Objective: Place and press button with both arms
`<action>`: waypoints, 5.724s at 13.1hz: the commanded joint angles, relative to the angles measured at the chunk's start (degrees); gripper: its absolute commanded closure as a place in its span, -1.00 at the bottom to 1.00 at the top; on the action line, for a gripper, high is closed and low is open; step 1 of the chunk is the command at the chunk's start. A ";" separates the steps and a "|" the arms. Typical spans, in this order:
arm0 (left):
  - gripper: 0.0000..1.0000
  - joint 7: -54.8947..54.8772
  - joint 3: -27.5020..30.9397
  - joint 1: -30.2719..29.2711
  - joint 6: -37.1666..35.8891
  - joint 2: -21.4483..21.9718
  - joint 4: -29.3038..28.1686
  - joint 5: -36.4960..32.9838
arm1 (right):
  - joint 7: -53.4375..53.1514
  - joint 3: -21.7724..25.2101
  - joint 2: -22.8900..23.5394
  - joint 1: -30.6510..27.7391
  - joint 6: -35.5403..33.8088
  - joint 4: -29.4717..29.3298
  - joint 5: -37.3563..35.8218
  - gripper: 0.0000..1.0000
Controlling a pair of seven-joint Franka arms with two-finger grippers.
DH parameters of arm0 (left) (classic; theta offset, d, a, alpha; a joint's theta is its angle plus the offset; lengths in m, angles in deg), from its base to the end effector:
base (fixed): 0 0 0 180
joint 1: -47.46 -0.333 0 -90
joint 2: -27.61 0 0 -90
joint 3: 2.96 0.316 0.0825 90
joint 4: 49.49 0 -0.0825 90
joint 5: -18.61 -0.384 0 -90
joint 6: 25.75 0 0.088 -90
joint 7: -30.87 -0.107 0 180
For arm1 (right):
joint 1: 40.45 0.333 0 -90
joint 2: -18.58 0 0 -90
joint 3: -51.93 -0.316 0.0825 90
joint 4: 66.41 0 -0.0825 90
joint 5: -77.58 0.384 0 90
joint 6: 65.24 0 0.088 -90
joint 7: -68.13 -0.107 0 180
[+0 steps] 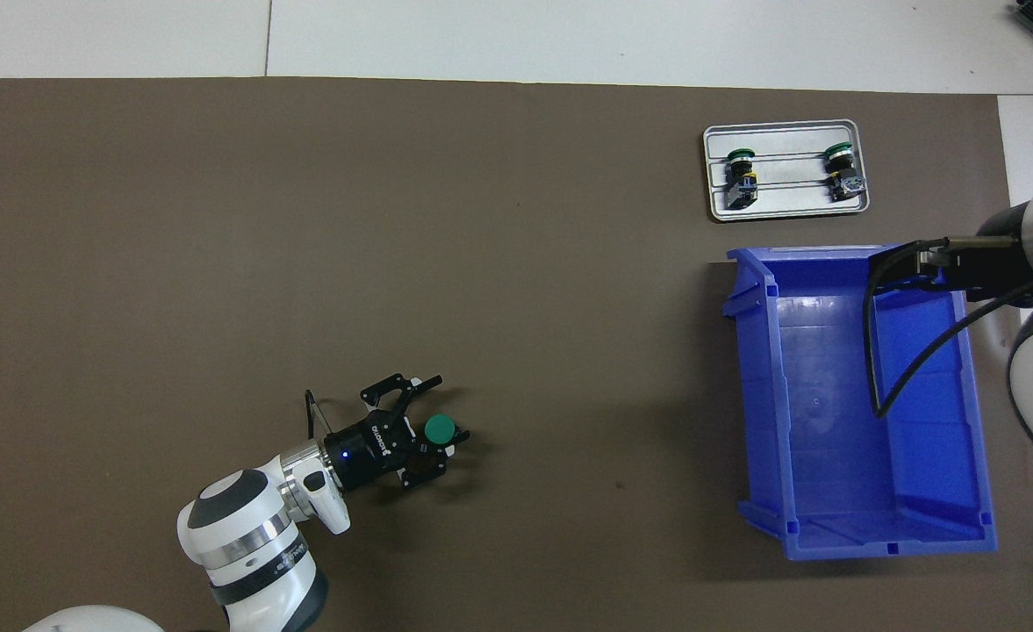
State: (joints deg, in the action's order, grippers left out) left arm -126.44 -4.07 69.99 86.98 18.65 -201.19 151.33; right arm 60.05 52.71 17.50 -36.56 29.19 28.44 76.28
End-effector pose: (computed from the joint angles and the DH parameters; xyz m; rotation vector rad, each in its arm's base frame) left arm 0.3635 -0.2113 0.1964 1.6798 -0.9392 1.3009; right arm 0.5537 0.0277 0.6016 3.1175 -0.1328 0.0213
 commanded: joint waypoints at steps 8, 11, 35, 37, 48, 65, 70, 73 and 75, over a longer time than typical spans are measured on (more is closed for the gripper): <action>-0.97 -6.86 0.40 1.91 0.12 1.93 -3.25 0.97 | 0.70 0.09 -0.50 -0.11 -0.56 0.42 0.33 -1.00; -0.98 -6.86 0.40 2.34 0.65 1.84 -3.25 0.97 | 0.70 0.09 -0.50 -0.11 -0.56 0.42 0.33 -1.00; -0.98 -11.16 0.67 2.35 8.47 0.09 -3.25 0.27 | 0.70 0.09 -0.50 -0.11 -0.56 0.42 0.33 -1.00; -0.98 -11.96 0.67 2.08 9.35 -0.09 -3.34 0.27 | 0.70 0.09 -0.50 -0.11 -0.56 0.42 0.33 -1.00; -0.98 -14.51 0.67 1.20 21.91 -3.25 0.26 0.00 | 0.70 0.09 -0.50 -0.11 -0.56 0.42 0.33 -1.00; -0.98 -14.25 0.05 5.77 53.90 -2.29 8.88 0.00 | 0.70 0.09 -0.50 -0.11 -0.56 0.42 0.33 -1.00; -0.98 -13.89 -0.12 5.77 57.51 -1.15 10.55 0.00 | 0.70 0.09 -0.50 -0.11 -0.56 0.42 0.33 -1.00; -1.00 -13.98 -0.47 5.86 62.87 -1.23 12.92 0.00 | 0.70 0.09 -0.50 -0.11 -0.56 0.42 0.33 -1.00; -1.00 -14.07 -0.48 5.86 64.28 -1.15 13.71 0.00 | 0.70 0.09 -0.50 -0.11 -0.56 0.42 0.33 -1.00</action>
State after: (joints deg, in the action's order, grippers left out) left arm -126.90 -7.38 78.74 145.69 23.20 -189.49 149.55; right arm 60.05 52.71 17.50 -36.55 29.19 28.44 76.28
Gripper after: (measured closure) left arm 0.000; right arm 0.000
